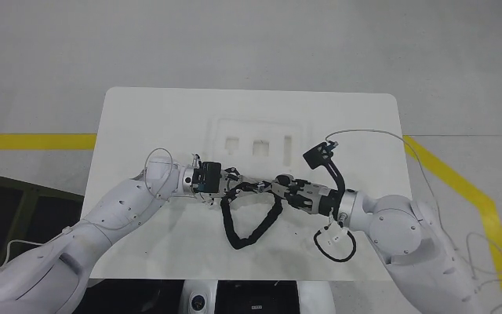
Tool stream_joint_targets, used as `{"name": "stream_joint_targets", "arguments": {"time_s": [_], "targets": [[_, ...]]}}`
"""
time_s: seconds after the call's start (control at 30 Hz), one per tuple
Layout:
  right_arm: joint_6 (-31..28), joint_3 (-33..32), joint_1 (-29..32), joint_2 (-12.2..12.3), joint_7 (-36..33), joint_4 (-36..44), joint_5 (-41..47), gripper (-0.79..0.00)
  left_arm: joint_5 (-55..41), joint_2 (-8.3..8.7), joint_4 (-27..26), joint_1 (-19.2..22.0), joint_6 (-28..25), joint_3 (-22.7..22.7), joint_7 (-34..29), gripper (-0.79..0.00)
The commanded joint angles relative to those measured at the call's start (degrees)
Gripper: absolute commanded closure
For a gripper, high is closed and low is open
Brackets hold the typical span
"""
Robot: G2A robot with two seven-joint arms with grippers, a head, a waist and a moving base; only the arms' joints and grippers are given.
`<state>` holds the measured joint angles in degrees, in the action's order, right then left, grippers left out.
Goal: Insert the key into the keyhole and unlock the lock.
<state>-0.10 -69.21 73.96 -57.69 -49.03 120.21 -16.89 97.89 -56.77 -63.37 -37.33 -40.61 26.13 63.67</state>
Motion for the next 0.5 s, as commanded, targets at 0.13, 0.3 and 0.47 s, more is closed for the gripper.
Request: {"name": "stream_joint_targets", "arguments": {"time_s": [0.13,0.3,0.47], "targets": [[-0.1,0.1,-0.2,-0.1,0.3,-0.1,0.2,0.0,0.0,0.0,0.0,0.0,0.0,0.0,0.0,0.0],[0.0,0.5,-0.6,-0.1,0.3,-0.3,0.3,0.0,0.0,0.0,0.0,0.0,0.0,0.0,0.0,0.0],[0.0,0.8,-0.9,-0.2,0.3,-0.7,0.2,0.0,0.0,0.0,0.0,0.0,0.0,0.0,0.0,0.0]]}}
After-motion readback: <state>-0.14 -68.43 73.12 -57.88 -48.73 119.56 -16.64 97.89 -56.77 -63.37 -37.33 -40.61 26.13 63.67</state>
